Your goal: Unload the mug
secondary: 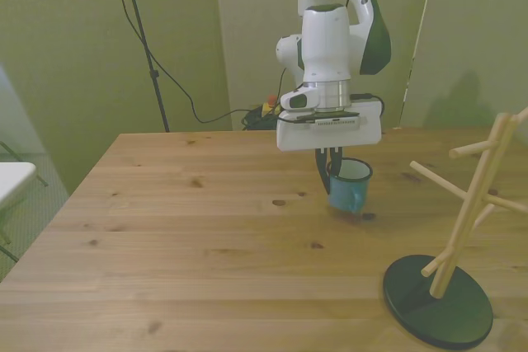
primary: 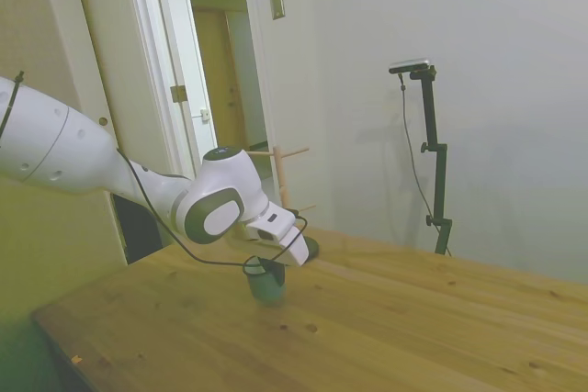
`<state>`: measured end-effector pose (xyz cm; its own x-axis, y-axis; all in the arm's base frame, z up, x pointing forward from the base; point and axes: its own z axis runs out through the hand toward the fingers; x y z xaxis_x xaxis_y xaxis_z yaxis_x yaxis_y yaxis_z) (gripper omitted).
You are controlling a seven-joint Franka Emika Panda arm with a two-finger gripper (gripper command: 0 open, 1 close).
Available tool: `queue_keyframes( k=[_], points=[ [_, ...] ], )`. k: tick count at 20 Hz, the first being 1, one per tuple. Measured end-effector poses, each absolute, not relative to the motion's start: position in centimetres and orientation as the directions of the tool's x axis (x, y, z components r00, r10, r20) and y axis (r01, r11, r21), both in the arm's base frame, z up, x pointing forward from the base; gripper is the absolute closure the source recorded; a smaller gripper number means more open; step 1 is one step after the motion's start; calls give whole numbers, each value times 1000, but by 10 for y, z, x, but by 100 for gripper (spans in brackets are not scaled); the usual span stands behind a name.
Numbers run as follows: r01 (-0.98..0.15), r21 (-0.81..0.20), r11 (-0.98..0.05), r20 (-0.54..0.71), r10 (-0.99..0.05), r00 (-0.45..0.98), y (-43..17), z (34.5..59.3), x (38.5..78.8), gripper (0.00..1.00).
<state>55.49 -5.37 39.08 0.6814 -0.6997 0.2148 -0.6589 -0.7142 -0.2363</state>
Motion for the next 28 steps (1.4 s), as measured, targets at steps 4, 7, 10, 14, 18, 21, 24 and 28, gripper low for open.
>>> queue_keyframes(
  k=[4, 7, 10, 14, 18, 21, 24, 28],
  points=[
    [-684, -217, -697, 180, -717, 673, -59, 383, 560, 100],
    [-698, -213, -684, 172, -729, 662, -62, 377, 567, 100],
    [-714, -211, -668, 166, -744, 647, -62, 374, 573, 100],
    [-731, -199, -653, 150, -757, 636, -63, 370, 580, 100],
    [-731, -190, -655, 159, -755, 635, -63, 371, 586, 0],
    [-731, -191, -655, 161, -756, 635, -62, 371, 587, 0],
    [-730, -191, -656, 162, -755, 636, -62, 372, 587, 0],
    [-729, -194, -656, 165, -754, 635, -62, 374, 588, 0]
  ],
)
